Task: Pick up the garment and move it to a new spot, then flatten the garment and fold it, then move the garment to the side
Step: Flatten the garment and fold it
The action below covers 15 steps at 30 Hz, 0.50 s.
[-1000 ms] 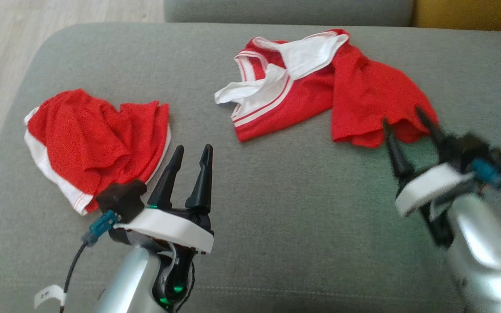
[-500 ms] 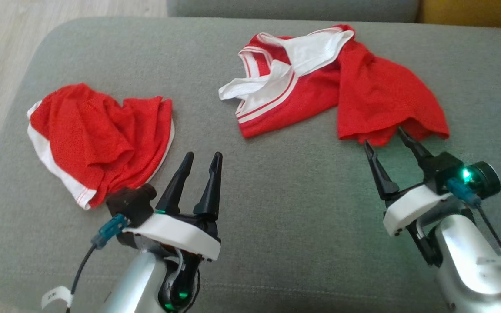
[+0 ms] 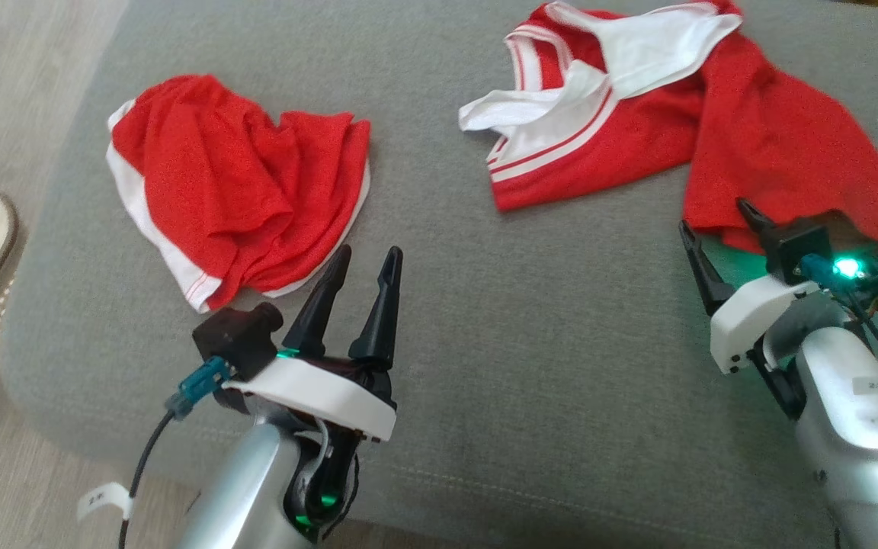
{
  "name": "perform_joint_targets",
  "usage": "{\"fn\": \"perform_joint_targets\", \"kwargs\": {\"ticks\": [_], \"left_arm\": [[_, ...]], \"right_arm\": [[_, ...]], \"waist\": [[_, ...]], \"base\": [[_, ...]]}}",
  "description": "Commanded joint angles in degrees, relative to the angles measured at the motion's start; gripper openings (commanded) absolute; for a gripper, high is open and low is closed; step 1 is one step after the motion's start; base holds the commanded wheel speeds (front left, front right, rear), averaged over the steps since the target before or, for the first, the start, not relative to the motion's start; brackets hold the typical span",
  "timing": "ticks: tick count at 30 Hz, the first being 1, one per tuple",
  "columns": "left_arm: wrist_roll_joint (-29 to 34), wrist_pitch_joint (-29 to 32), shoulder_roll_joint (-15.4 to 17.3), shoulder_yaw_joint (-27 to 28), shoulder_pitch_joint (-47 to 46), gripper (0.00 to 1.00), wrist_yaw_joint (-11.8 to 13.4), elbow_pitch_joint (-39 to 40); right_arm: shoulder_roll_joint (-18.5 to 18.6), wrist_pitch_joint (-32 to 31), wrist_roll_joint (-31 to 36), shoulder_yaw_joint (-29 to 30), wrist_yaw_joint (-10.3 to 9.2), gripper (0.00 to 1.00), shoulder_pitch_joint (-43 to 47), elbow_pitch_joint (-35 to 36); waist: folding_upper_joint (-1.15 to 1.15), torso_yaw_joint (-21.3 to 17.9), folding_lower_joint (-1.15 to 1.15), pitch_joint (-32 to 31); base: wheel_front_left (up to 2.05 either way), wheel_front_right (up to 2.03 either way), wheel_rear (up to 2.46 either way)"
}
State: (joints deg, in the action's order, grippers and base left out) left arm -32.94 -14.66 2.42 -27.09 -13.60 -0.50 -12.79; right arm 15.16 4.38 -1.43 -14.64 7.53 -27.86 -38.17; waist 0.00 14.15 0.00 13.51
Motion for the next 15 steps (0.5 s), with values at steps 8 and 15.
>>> {"fn": "perform_joint_targets", "kwargs": {"ticks": [8, 15], "left_arm": [[-0.6, -0.3, 0.5, 1.7, -3.0, 1.00, 0.2, 2.5], [-0.2, -0.3, 0.5, 1.8, -3.2, 1.00, 0.4, 2.3]], "right_arm": [[0.7, 1.6, -1.6, -2.1, -0.04, 1.00, -4.3, -6.0], [0.6, 4.1, -2.4, -3.6, -0.04, 0.00, -6.5, -8.9]], "waist": [[0.00, 2.0, 0.00, 2.3], [0.00, 0.7, 0.00, 1.5]], "base": [[0.00, 0.00, 0.00], [0.00, 0.00, 0.00]]}}
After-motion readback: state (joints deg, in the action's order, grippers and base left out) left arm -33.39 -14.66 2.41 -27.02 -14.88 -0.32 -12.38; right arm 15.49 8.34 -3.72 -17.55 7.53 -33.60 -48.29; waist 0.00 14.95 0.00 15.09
